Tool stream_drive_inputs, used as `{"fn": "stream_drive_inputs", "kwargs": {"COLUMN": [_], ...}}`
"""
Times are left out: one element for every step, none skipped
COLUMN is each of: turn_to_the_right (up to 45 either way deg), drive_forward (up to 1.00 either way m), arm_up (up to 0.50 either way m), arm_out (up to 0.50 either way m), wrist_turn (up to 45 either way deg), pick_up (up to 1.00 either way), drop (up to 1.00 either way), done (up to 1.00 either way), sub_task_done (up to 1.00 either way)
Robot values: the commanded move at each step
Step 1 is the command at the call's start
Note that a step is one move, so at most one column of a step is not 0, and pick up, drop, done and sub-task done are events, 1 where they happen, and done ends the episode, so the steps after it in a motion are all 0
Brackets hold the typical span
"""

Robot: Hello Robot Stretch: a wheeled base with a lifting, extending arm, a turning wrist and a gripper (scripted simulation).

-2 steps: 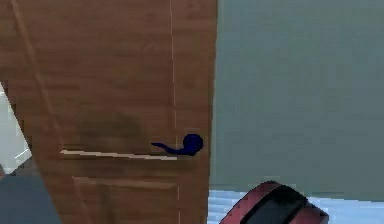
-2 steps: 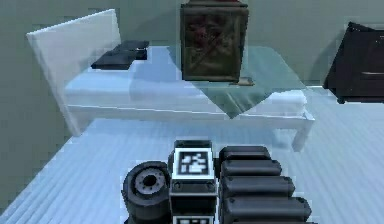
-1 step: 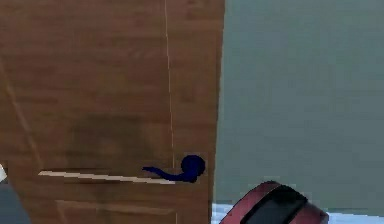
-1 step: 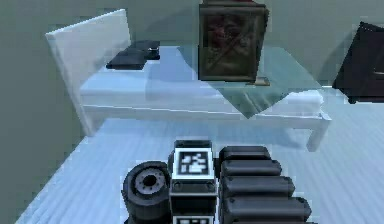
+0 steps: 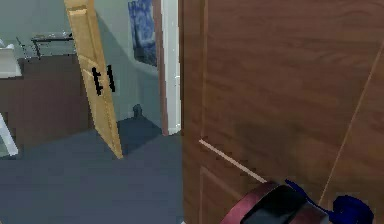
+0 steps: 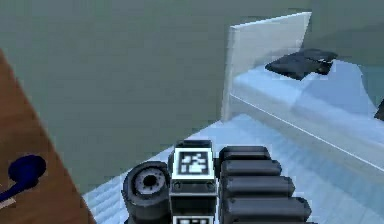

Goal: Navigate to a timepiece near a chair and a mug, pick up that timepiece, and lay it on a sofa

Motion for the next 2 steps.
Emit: {"fn": "stream_drive_inputs", "kwargs": {"turn_to_the_right": [-15.0, 0.0], "drive_forward": [0.0, 0.8], "arm_up": [0.0, 0.0], "arm_out": [0.0, 0.0], "wrist_turn": [0.0, 0.0], "pick_up": [0.0, 0.0], "drop": [0.0, 0.0], "done": [0.0, 0.0], "sub_task_done": [0.0, 0.0]}}
